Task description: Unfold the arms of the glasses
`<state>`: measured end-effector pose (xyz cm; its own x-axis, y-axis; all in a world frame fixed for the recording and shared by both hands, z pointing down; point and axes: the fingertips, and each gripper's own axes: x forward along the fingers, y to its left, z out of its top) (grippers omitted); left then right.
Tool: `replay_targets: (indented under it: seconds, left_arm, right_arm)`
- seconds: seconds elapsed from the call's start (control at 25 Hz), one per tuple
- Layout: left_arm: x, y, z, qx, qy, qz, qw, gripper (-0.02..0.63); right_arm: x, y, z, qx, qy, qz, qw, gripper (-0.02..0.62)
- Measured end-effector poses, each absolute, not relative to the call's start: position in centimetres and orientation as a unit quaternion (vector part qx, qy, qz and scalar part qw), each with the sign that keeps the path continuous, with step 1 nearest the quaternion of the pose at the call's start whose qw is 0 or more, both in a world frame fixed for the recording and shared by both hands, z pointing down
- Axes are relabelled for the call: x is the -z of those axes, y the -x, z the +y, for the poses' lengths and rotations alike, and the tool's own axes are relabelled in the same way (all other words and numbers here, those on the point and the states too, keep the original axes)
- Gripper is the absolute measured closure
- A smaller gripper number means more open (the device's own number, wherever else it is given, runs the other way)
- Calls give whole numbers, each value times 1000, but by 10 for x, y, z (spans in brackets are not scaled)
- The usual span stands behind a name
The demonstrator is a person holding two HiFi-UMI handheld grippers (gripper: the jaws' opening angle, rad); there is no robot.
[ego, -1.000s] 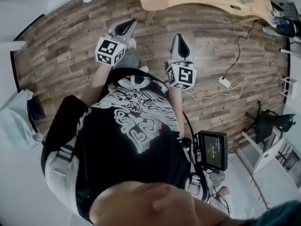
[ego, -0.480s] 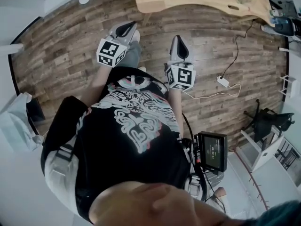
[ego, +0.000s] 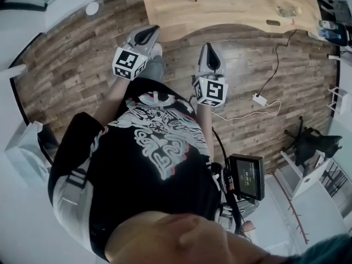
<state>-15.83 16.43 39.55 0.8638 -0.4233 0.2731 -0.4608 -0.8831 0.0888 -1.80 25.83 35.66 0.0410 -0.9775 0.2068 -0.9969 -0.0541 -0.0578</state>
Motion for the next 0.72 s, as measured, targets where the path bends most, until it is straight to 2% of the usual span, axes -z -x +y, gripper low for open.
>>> replay_targets:
  seconds: [0.48,0.72]
  left_arm:
    - [-386,110,27,-114,-971,-199,71,617]
    - [-397,92,-1,-126,-974,-165,86,617]
  right_arm:
    - [-366,-15,122,-120,-722,-678,68,597]
    - [-358,-29,92,-141,-734,-664,21,597]
